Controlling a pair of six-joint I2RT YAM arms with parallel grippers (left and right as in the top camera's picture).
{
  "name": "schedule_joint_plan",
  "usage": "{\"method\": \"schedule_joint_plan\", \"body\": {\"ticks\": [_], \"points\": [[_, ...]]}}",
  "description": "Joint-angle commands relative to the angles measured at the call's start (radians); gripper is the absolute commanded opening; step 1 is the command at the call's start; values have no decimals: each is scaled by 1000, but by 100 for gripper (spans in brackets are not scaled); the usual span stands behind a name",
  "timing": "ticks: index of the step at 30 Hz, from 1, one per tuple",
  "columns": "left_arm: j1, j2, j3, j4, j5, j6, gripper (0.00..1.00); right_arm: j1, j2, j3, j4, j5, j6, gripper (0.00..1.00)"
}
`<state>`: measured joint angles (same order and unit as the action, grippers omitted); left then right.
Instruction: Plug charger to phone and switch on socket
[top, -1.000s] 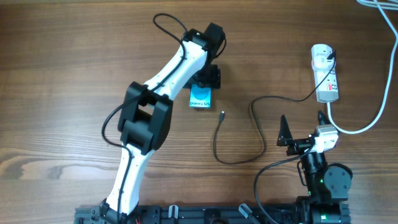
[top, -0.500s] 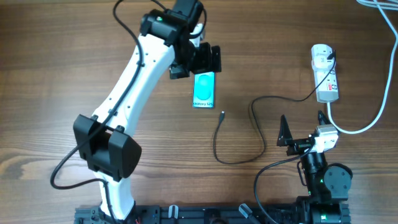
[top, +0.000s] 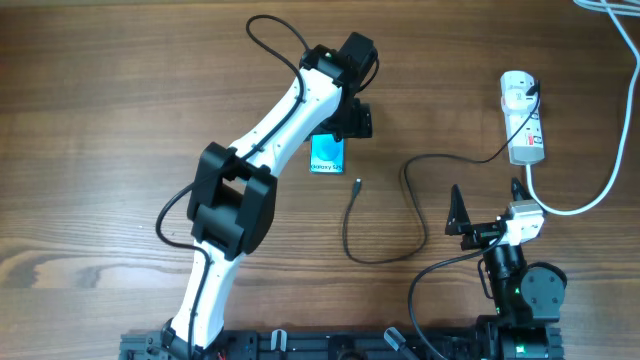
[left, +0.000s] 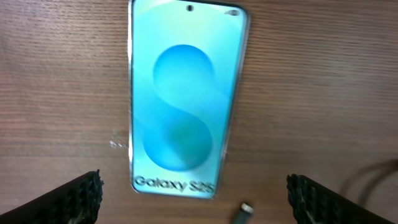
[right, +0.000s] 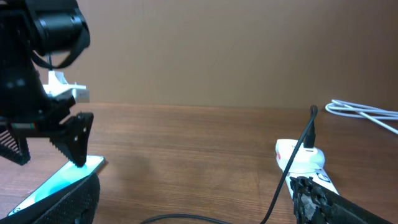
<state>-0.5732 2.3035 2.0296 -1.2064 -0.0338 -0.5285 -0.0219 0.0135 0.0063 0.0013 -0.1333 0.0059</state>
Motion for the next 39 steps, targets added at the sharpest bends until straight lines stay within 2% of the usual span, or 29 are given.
{"method": "schedule_joint_plan", "body": {"ticks": [1, 4, 6, 10, 31, 39], "points": [[25, 43, -1, 10, -39, 27, 100, 6, -6, -1, 5, 6, -6, 100], [45, 64, -1, 34, -22, 40, 100, 6, -6, -1, 5, 6, -6, 100], [47, 71, -1, 53, 48, 111, 100, 6, -6, -1, 5, 6, -6, 100], [46, 76, -1, 60, 43, 129, 100, 6, -6, -1, 5, 6, -6, 100], [41, 132, -5, 71, 18, 132, 100, 6, -6, -1, 5, 6, -6, 100], [40, 132, -136, 168, 18, 124, 100, 6, -6, -1, 5, 6, -6, 100]]}}
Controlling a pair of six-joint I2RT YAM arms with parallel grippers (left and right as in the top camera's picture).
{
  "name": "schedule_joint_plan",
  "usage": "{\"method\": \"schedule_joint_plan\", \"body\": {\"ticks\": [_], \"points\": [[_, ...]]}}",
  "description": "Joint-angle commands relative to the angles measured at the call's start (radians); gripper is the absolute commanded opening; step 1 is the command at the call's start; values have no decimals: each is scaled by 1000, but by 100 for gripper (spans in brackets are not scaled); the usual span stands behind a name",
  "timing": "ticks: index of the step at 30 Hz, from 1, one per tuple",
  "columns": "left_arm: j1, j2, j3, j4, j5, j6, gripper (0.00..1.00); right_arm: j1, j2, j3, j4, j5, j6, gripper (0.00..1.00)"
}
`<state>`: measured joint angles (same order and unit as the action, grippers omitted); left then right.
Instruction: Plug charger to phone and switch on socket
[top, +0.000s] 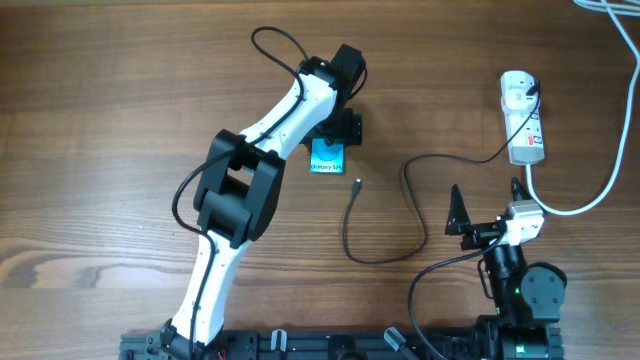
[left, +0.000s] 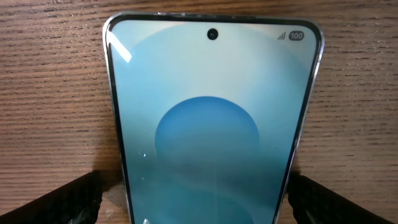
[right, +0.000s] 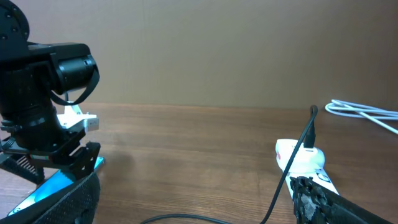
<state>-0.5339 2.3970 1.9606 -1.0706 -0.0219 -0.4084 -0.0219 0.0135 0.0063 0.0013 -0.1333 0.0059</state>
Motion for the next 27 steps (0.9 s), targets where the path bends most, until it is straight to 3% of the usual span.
{"method": "schedule_joint_plan", "body": {"ticks": [1, 9, 13, 27], "points": [[1, 38, -71, 40, 6, 4, 100, 6, -6, -1, 5, 6, -6, 100], [1, 38, -71, 50, 40, 5, 100, 6, -6, -1, 5, 6, -6, 100], [1, 38, -71, 49, 40, 5, 84, 6, -6, -1, 5, 6, -6, 100], [2, 20, -70, 16, 40, -18, 80, 6, -6, -1, 5, 6, -6, 100]]}}
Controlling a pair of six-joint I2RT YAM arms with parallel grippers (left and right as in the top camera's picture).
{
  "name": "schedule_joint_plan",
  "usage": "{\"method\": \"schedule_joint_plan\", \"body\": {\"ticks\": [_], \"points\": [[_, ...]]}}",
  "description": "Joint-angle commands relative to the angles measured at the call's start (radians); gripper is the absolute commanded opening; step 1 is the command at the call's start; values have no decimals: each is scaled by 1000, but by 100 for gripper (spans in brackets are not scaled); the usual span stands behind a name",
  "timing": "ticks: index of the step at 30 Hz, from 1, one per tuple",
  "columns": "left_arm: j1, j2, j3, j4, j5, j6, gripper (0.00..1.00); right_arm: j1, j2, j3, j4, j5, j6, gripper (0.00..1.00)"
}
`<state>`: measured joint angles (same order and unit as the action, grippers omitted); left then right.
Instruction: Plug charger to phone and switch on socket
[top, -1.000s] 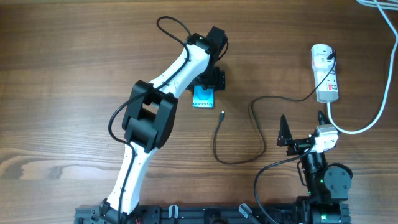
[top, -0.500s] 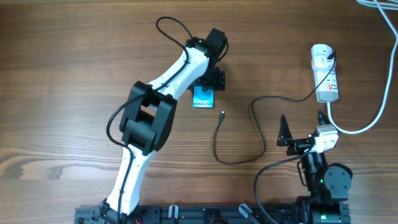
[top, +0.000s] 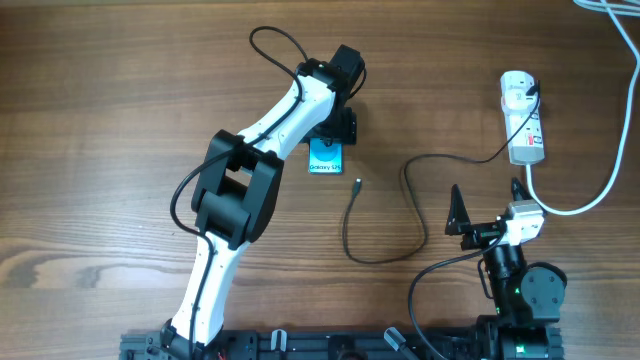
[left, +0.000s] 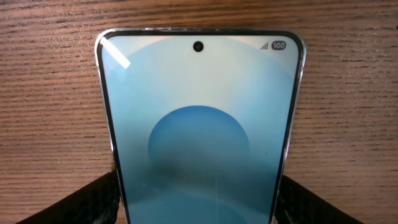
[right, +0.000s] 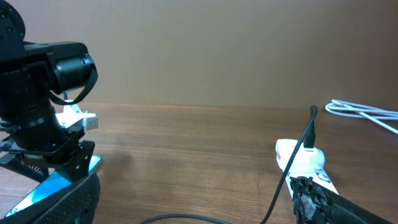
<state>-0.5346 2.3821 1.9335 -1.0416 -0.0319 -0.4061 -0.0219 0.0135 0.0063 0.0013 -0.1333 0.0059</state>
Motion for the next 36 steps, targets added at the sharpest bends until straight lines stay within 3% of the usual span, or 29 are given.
{"method": "schedule_joint_plan", "body": {"ticks": [1, 24, 26, 33, 36], "points": [[3, 25, -42, -13, 50, -21, 79, 6, -6, -1, 5, 6, -6, 100], [11, -175, -41, -82, 104, -58, 77, 6, -6, -1, 5, 6, -6, 100], [12, -178, -41, -95, 179, -58, 77, 6, -6, -1, 5, 6, -6, 100], [105, -178, -41, -154, 698, -58, 77, 6, -6, -1, 5, 6, -6, 100], [170, -178, -41, -159, 815, -58, 76, 6, -6, -1, 5, 11, -7, 100]]}}
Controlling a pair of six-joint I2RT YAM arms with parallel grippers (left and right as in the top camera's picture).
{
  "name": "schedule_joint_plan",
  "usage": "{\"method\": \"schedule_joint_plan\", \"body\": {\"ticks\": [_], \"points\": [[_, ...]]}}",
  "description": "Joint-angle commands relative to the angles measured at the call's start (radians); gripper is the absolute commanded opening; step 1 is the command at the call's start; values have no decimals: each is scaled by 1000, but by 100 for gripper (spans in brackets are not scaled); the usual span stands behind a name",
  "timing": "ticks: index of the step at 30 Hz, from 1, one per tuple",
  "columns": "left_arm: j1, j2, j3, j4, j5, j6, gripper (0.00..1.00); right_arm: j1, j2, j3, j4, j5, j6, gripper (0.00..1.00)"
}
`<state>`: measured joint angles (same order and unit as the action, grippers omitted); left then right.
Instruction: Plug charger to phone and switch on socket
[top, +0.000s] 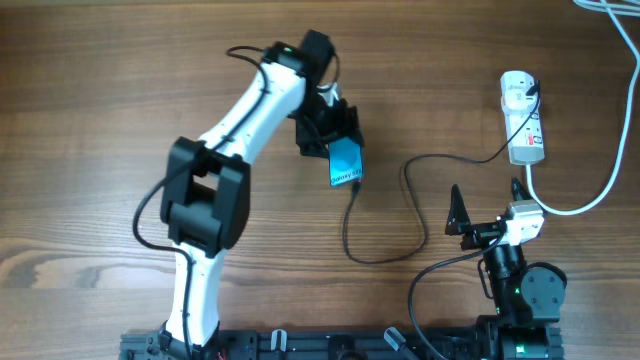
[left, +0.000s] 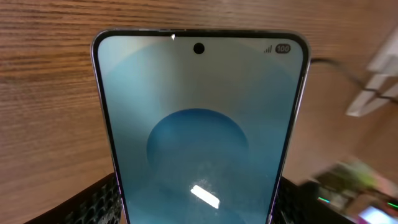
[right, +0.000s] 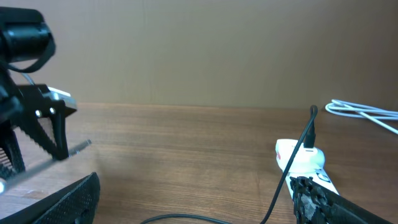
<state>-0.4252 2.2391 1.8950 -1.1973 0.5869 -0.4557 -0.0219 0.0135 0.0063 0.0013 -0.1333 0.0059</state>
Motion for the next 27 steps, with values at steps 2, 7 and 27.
{"method": "schedule_joint_plan", "body": {"ticks": [2, 7, 27], "points": [[101, -35, -2, -9, 278, -8, 77, 6, -6, -1, 5, 10, -6, 100], [192, -35, -2, -16, 497, -8, 77, 6, -6, -1, 31, -323, 468, 100], [304, -35, -2, -15, 967, 3, 78, 6, 130, -1, 32, -513, 1189, 100]]}}
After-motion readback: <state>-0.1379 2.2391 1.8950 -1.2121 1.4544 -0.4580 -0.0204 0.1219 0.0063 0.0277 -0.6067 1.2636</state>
